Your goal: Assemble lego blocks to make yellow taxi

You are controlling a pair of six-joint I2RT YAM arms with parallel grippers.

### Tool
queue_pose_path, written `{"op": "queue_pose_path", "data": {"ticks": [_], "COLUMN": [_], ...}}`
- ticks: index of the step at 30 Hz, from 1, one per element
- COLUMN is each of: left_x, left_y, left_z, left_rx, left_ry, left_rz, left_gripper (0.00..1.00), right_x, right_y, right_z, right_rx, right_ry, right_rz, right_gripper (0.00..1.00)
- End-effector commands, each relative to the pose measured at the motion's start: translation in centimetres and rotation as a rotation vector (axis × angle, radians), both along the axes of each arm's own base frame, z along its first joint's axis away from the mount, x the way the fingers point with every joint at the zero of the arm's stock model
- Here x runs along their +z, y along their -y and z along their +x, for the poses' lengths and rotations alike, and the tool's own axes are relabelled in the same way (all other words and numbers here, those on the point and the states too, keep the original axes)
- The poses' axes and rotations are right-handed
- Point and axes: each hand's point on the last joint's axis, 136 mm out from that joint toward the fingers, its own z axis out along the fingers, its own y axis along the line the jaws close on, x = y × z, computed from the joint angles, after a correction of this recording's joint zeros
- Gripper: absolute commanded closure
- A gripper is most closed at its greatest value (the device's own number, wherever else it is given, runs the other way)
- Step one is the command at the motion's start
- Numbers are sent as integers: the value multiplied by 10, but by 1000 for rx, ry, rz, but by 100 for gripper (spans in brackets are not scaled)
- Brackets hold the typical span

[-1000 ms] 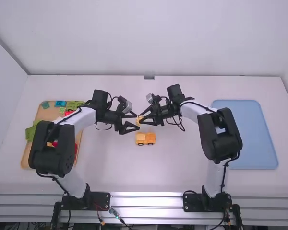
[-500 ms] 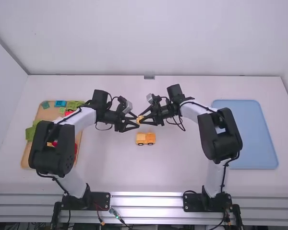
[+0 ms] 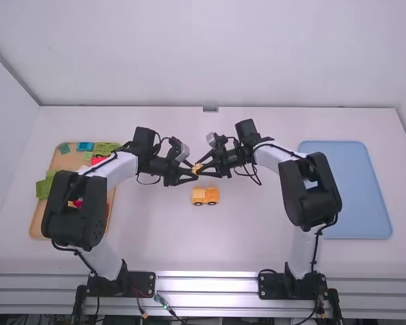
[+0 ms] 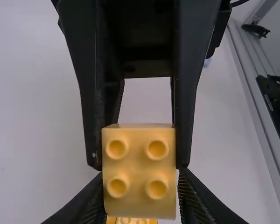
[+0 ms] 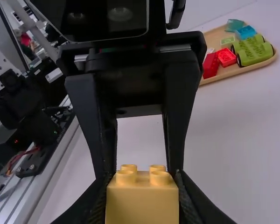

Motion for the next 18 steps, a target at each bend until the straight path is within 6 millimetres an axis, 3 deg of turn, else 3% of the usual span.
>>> {"op": "queue_pose_path", "data": {"ticks": [1,5,13,18], "left_x": [8,8,11,10], "left_y": [4,4,5,6], "left_z": [2,4,-1,-3], "left_rx": [-23,-23,-64,-67], "left_ry": [22,31,88,79], "left_rz": [-32,-33,-48,-48], "left_gripper": [67,71,76,75], "right_x": [4,4,5,6], "right_y": [0,0,0,3], "right_z": [1,1,1,7], "right_rx": [21,22,22,10], "right_ry": [7,8,10,38], "right_rz": [52,53,54,62], "right_gripper": [80,74,73,1]}}
